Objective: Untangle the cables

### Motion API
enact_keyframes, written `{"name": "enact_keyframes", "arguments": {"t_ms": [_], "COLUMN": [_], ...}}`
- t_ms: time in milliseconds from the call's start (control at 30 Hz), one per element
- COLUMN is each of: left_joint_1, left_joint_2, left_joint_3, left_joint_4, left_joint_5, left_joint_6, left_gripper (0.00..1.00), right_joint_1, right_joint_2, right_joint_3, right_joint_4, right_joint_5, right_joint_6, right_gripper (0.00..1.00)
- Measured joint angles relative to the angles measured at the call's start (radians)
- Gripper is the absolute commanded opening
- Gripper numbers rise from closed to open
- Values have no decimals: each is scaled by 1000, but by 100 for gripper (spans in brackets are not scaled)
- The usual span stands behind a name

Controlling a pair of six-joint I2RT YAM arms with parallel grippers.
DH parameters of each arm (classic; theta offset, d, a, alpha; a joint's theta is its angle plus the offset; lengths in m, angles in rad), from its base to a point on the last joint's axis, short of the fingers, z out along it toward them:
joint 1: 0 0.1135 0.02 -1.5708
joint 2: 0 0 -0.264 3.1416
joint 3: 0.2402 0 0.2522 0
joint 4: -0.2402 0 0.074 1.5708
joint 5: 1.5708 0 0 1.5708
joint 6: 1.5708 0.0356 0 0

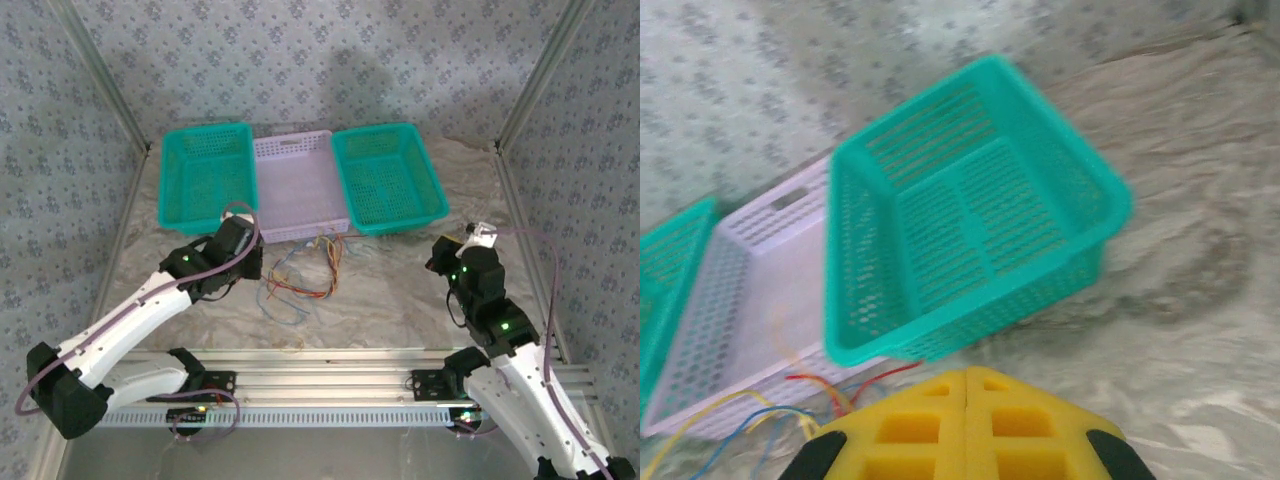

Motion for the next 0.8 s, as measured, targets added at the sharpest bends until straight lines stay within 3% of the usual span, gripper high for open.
{"name": "enact_keyframes", "arguments": {"t_ms": [133,233,433,600,800], "left_joint_1": [-5,-24,-109,-165,-187], "left_joint_2": [-4,-12,-19,-48,-62], "left_joint_3": [0,3,46,75,106], "left_joint_4": [47,99,192,226,222], "left_joint_5": [38,72,116,138,139], "left_joint_6": [12,30,94,159,222], "left_gripper": [0,0,0,0,0], "right_joint_1": [38,112,260,299,325], "right_joint_2": [92,185,358,466,490], "right_joint_3": [-36,-53,-56,-56,-57], "right_joint_4": [111,171,276,336,355], "right_joint_5": [-132,-161,-138,-75,20], "right_joint_6": [7,2,-18,-23,-47], "right_gripper": [37,51,62,67,70]}}
